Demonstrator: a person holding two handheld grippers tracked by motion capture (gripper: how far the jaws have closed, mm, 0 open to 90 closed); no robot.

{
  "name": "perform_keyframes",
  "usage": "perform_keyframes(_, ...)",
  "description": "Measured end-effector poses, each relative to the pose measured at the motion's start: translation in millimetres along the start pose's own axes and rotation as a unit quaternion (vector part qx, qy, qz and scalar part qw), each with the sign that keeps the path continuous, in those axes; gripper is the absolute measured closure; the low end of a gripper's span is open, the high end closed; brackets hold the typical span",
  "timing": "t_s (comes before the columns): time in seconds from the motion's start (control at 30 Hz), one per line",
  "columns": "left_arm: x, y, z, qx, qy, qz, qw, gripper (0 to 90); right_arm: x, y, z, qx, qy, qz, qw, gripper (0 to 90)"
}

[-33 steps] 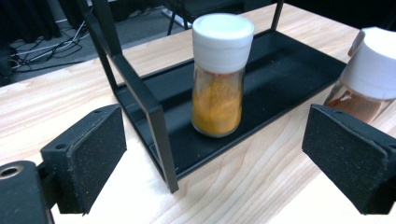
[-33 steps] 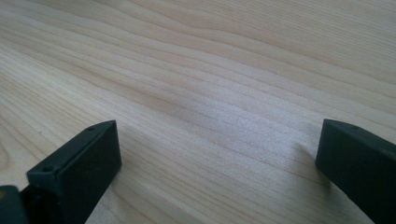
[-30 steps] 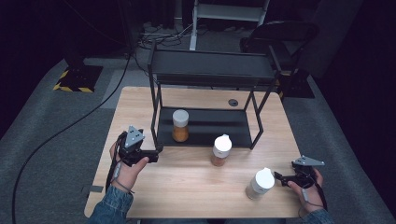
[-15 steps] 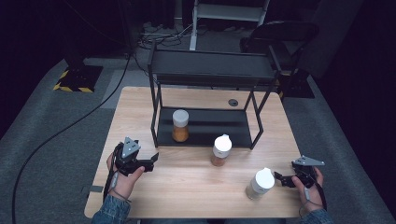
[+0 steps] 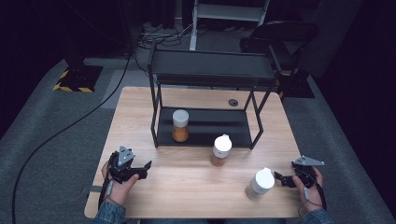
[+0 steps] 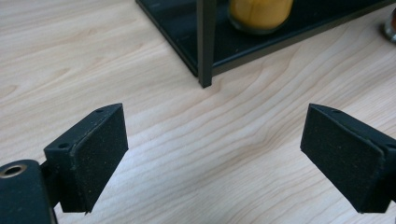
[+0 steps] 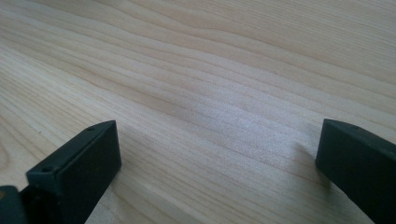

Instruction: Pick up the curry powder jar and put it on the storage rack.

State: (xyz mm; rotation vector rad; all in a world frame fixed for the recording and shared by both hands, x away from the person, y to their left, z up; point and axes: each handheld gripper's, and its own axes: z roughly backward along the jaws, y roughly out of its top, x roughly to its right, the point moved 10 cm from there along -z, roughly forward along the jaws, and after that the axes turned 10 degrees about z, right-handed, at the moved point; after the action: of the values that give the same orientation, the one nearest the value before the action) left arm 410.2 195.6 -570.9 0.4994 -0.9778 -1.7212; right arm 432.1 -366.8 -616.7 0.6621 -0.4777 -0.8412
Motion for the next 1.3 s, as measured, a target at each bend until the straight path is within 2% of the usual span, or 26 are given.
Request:
perform_keyframes(0.47,-12.2,-30.7,-6.8,-0.038,0.013,-0.002,0.9992,7.2,0.0,0.0,0.0,0.000,0.000,0.000,1.0000,0.1)
perform_keyframes(0.6,-14.4,-37.8,-9.8,-0.046,0.013,0.005,0.9988,7.2,0.0,0.0,0.0,0.000,0.000,0.000,1.0000,0.1)
perform_keyframes(0.73,-16.3,-42.4,-12.0,-0.071,0.016,0.006,0.9973,7.0,-0.1,0.0,0.0,0.000,0.000,0.000,1.0000,0.1)
perform_keyframes(0.77,-17.3,-45.1,-12.8,-0.084,0.021,0.006,0.9963,7.0,0.0,0.0,0.0,0.000,0.000,0.000,1.0000,0.1)
perform_keyframes(0.8,-17.4,-46.0,-13.5,-0.088,0.018,0.017,0.9958,6.5,-0.1,0.0,0.0,0.000,0.000,0.000,1.0000,0.1)
perform_keyframes(1.3,-18.2,-46.4,-13.5,-0.090,0.017,0.019,0.9956,5.7,-0.1,0.0,0.0,0.000,0.000,0.000,1.0000,0.1)
